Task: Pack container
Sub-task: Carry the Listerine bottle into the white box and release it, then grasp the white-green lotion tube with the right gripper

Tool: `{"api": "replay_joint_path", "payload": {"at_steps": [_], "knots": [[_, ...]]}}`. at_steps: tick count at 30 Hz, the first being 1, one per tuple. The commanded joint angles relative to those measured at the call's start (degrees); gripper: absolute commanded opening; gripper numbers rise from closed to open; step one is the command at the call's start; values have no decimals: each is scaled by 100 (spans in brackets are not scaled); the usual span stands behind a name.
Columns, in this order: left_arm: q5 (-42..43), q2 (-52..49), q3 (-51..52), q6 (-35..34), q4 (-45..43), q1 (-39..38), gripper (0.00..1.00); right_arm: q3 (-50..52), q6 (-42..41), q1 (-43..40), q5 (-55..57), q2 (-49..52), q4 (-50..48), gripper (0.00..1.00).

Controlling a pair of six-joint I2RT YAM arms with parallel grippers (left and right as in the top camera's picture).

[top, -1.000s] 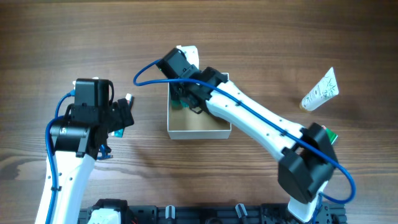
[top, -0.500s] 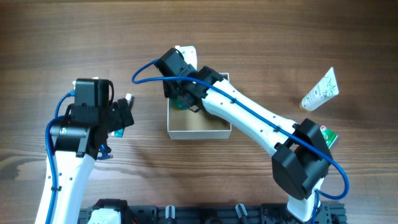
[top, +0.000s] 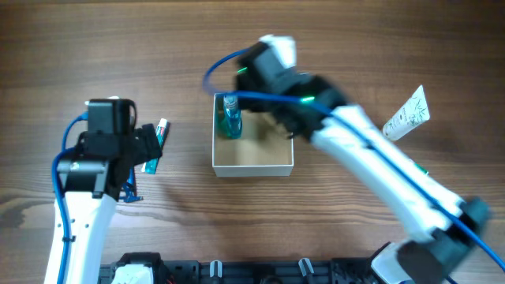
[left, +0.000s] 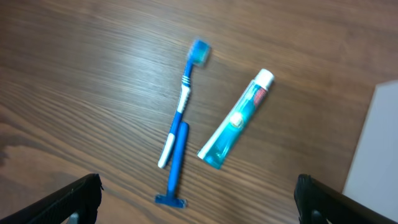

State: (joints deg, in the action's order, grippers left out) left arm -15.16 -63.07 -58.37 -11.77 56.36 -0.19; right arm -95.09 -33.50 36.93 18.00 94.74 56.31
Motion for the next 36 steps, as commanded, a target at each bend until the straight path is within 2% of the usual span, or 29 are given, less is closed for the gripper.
{"api": "replay_joint_path", "payload": {"at_steps": [1,4,7,10,13,19,26,28,30,33,36], "knots": [[723,20,-101,260,-212,645,100,-103,240,-1137,-28,-656,400,100],[1078,4,-101,256,-446,1215,100,-103,1016,-2009,-114,-1117,721,100],[1152,-52,-101,256,-511,1700,100,-103,1419,-2736,-234,-1349,940,100],[1152,-92,-101,258,-507,1902,100,-87,1958,-3425,-721,-1344,1088,100],[1176,-92,-101,258,-507,1904,100,94,2118,-3991,-807,-1231,1202,100],[1283,-92,-101,258,-483,1904,100,820,2457,-4623,-1217,-968,1049,100],[1375,-92,-101,256,-463,1904,100,1641,2647,-4708,-1209,-713,457,99],[1445,-92,-101,256,-463,1904,100,1694,2649,-4708,-1209,-632,337,94],[1453,-92,-101,256,-463,1904,100,1714,2647,-4708,-1211,-535,256,84],[1451,-92,-101,258,-463,1904,100,1722,2649,-4708,-1211,-376,240,55],[1451,-92,-101,256,-463,1904,100,1722,2629,-4708,-1213,-249,258,34]]}}
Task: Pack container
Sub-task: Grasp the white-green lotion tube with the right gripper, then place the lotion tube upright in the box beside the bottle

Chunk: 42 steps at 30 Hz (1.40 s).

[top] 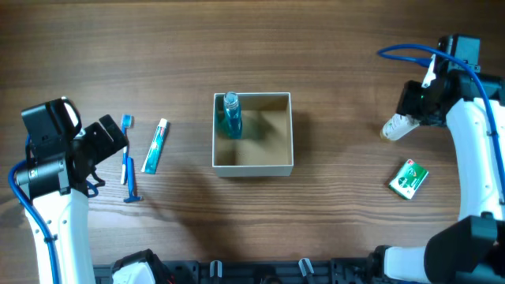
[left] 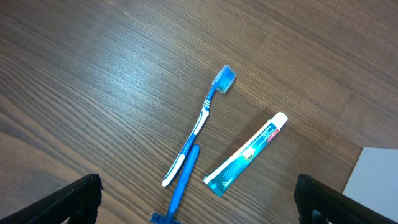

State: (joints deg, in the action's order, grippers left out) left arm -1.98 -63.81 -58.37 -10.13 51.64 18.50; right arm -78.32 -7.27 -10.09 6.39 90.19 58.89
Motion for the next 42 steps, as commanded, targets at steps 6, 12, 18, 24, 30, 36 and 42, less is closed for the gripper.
{"api": "replay_joint_path", "payload": {"at_steps": [6,12,18,24,30,36,42], "knots": [[133,-17,-101,92,9,35,100,46,-44,-7,-52,260,-2,12],[133,-17,-101,90,9,35,100,-20,-188,20,-262,111,-13,4],[133,-17,-101,70,4,35,100,-579,-372,529,-678,-752,258,4],[136,-17,-101,70,4,35,100,-1469,-807,2177,-667,-1161,573,4],[136,-17,-101,70,2,35,100,-2186,-1375,3967,-57,-723,474,4],[160,-17,-101,72,-2,35,100,-2214,-1727,4535,7,232,413,4],[157,-17,-101,70,-4,35,100,-2212,-1880,4581,31,1093,369,4]]}}
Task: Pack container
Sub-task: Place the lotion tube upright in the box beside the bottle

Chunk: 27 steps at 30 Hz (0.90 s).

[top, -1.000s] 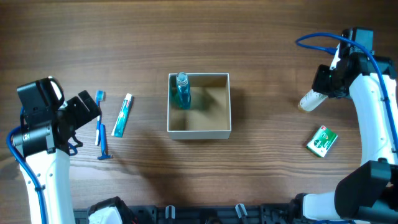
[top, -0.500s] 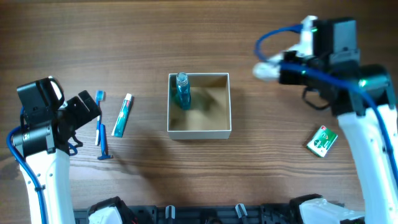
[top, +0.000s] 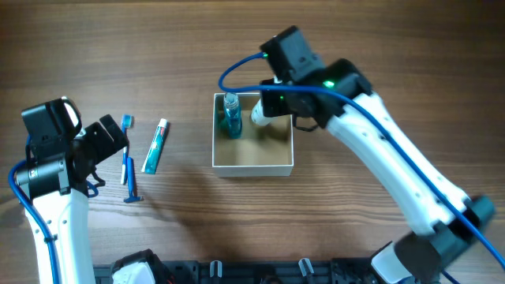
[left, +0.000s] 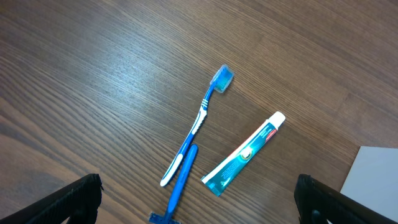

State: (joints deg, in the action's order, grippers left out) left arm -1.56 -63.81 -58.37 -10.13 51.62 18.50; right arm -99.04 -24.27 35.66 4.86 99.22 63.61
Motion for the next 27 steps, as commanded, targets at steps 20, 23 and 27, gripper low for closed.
{"api": "replay_joint_path", "payload": {"at_steps": [20,23,27], "knots": [[264,-17,-101,70,2,35,100,-140,-267,-42,684,837,-535,82],[264,-17,-101,72,0,35,100,-142,-262,-42,675,487,-492,86],[264,-17,-101,72,-9,35,100,-144,341,-79,756,-400,-629,99]]}}
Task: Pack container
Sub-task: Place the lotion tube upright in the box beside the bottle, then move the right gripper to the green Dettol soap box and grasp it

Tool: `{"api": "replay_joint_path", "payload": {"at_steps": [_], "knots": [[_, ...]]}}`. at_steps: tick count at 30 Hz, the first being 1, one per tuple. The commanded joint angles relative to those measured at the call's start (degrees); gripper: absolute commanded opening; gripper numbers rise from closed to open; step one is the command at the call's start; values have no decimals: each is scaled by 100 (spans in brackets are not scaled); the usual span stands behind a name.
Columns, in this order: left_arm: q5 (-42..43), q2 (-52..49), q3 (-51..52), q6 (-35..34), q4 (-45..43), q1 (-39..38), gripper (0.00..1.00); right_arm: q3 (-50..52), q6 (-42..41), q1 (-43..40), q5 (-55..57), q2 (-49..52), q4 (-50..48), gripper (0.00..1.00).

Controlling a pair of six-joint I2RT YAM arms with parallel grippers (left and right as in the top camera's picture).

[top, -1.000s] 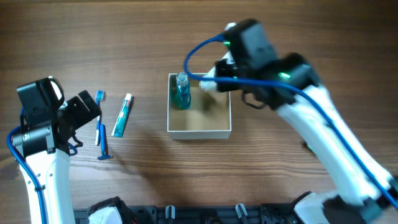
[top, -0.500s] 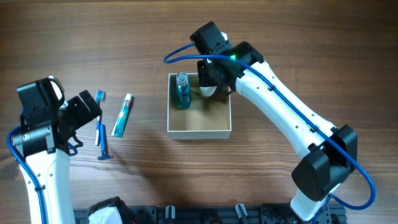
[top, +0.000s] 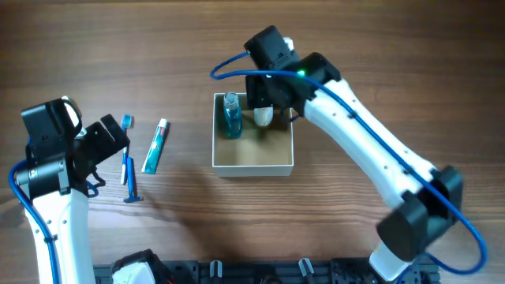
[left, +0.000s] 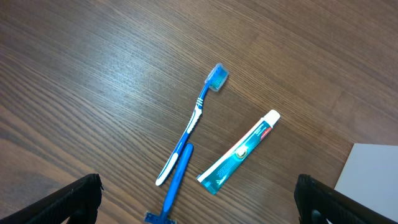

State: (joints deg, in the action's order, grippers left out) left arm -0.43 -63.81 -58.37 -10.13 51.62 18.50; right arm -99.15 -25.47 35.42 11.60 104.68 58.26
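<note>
The white box [top: 252, 167] sits mid-table with a blue-green bottle [top: 230, 117] upright in its back left corner. My right gripper [top: 265, 101] is over the box's back edge, shut on a white tube [top: 263, 117] that hangs into the box beside the bottle. My left gripper [top: 110, 148] hovers open at the left, empty [left: 199, 202]. Below and ahead of it lie a blue toothbrush [left: 193, 124], a blue razor [left: 172, 190] and a teal toothpaste tube [left: 239, 152].
The box's corner [left: 373, 180] shows at the right edge of the left wrist view. The right arm [top: 371, 158] stretches across the table's right half and hides what lies under it. Black fixtures [top: 237, 272] line the front edge.
My right gripper has shifted slightly left and back with the white tube, which now sits closer to the bottle inside the box. The left arm has barely moved.
First my right gripper was at the box by the bottle while the white tube lay at the far right. Then it was at that tube, and my left arm had drawn back left. Later it held the tube over the box, now beside the bottle.
</note>
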Motion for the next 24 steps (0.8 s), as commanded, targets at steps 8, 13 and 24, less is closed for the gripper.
{"api": "replay_joint_path", "payload": {"at_steps": [8,13,24], "knots": [[151,-17,-101,70,-22,35,100,-131,-1305,-1727,452,-2566,804,100],[151,-17,-101,70,-22,35,100,492,-1845,-3462,63,-2553,1650,100],[151,-17,-101,72,-22,35,100,3755,-603,-6166,-1300,-2540,44,100]]}}
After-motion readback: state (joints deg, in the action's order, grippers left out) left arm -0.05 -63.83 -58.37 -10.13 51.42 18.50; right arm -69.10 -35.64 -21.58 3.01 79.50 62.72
